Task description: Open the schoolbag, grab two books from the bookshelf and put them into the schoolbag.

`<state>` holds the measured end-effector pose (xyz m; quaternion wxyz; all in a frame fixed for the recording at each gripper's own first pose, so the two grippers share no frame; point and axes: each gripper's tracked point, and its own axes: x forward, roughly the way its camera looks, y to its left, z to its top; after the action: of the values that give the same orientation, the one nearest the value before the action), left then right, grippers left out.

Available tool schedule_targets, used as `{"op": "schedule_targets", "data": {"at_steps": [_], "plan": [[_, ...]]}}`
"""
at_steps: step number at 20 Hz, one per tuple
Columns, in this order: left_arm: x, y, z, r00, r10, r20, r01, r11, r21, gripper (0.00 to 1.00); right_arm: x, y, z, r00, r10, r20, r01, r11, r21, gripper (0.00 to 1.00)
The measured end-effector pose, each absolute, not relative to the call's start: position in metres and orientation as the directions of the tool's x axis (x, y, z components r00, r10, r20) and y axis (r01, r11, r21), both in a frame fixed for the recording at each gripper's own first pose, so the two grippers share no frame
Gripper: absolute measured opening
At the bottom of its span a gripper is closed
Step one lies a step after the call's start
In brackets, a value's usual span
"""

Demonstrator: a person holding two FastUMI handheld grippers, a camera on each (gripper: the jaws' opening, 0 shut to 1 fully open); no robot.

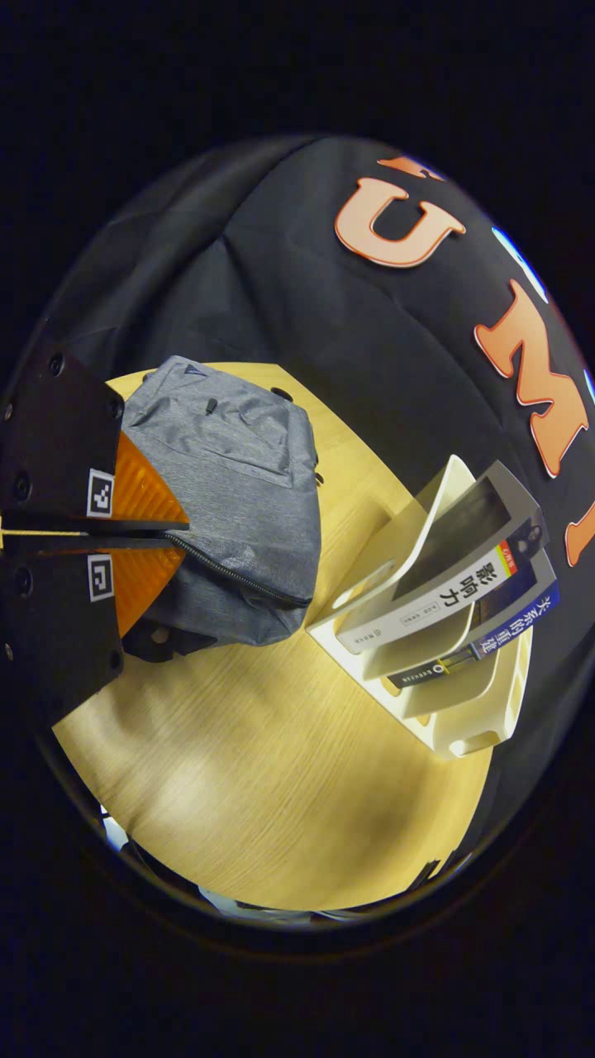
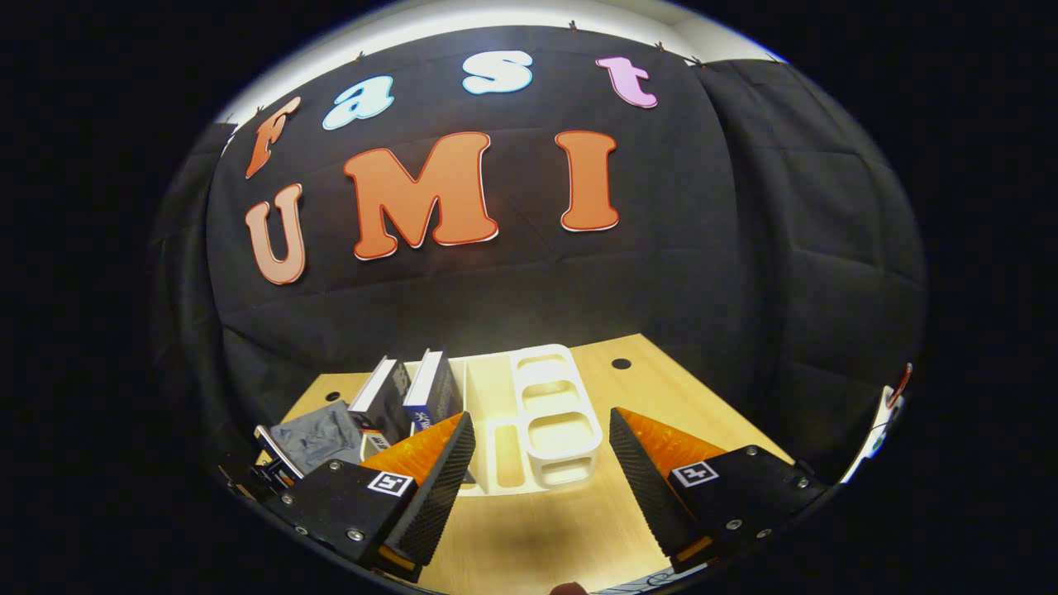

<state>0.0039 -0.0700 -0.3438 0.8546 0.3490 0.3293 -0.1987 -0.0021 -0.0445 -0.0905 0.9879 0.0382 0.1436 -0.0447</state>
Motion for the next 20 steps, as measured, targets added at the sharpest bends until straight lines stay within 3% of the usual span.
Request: {"op": "schedule_targets", "data": {"at_steps": [8,20], "plan": [[0.023,-0.053,-0.278,0.665,-0.169,-0.728,0.549,0.771,0.323,0.01,0.025,-0.028,-0.105,0.948,-0.033,-0.316,0.052,0.997,0.053,0.97],[0.068,-0.019,-0.216,0.630,-0.268,-0.729,0.624,0.734,0.268,0.01,0.023,0.022,-0.113,0.932,-0.024,-0.362,0.061,0.994,0.092,0.98]]}}
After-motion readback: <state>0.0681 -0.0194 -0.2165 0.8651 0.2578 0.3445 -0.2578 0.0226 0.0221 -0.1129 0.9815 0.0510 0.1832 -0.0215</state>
